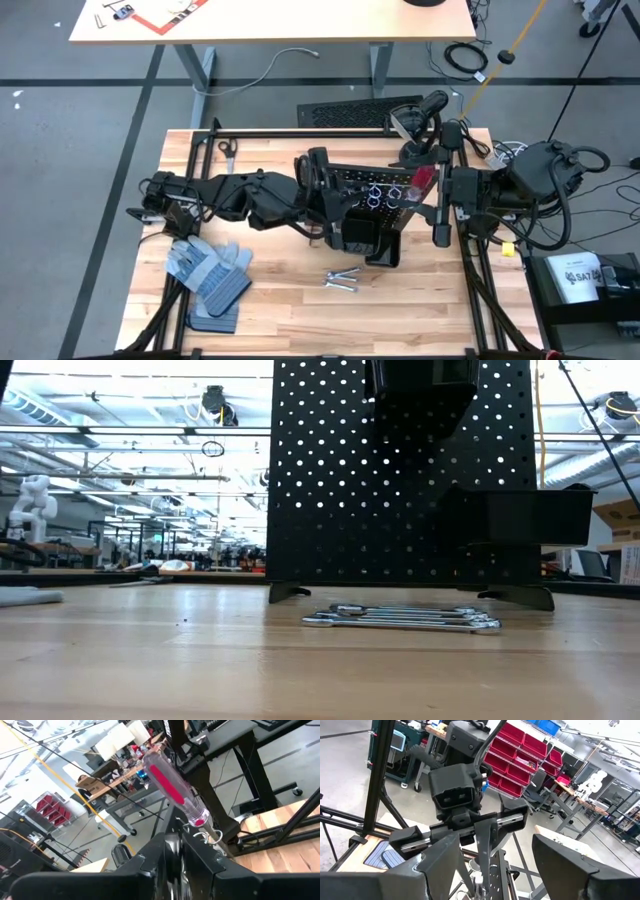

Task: Hang tools onto peg board
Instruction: Unhang the black pliers from the black peg board

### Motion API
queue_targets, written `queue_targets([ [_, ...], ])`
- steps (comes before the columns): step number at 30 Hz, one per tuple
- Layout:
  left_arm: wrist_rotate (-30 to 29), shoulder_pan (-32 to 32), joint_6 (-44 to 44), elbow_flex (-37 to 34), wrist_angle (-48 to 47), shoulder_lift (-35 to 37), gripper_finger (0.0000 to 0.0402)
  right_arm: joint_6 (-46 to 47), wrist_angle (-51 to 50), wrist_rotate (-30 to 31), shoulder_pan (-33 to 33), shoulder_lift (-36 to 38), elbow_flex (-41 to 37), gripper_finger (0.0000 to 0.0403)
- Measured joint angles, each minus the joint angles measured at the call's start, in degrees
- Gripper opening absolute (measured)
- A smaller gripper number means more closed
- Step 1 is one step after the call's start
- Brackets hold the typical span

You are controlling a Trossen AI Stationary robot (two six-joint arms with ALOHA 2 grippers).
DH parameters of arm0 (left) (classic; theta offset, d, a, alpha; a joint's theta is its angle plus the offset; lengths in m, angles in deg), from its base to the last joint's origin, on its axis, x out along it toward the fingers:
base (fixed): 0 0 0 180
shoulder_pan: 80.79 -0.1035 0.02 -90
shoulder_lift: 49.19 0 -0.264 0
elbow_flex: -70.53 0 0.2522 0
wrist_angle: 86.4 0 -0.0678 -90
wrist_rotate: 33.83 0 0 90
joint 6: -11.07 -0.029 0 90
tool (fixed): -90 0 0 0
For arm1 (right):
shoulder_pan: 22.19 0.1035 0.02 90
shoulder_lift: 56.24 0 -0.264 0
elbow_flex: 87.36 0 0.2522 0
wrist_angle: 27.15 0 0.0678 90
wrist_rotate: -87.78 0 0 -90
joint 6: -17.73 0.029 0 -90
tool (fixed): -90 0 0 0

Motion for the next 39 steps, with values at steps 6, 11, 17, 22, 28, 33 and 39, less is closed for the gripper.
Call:
queue_targets([
  [6,-0.4,0.0,0.2,0.0,-0.2,0.0,0.0077,0.0,0.0,0.0,0.0,0.0,0.0,0.0247],
  [11,-0.4,0.0,0.2,0.0,-0.6,0.0,0.0075,0.0,-0.4,0.0,0.0,0.0,0.0,0.0247],
  [17,-0.7,0.0,0.0,0.0,-2.7,-0.1,0.0070,0.3,-0.7,0.0,0.0,0.0,0.0,0.0247],
  [22,-2.2,0.0,0.0,0.0,-3.1,-0.1,0.0051,0.3,-0.7,0.0,0.0,0.0,0.0,0.0247],
  [28,-2.5,0.0,0.4,0.0,-2.9,0.2,0.0037,0.3,-0.8,0.0,0.0,0.0,0.0,0.0247],
  [33,-3.4,0.5,0.5,0.0,-2.0,0.5,0.0037,0.3,-0.8,0.0,0.0,0.0,0.0,0.0247],
  [39,-4.4,1.0,0.2,0.0,-0.5,0.6,0.0037,0.4,-0.9,0.0,0.0,0.0,0.0,0.0247],
])
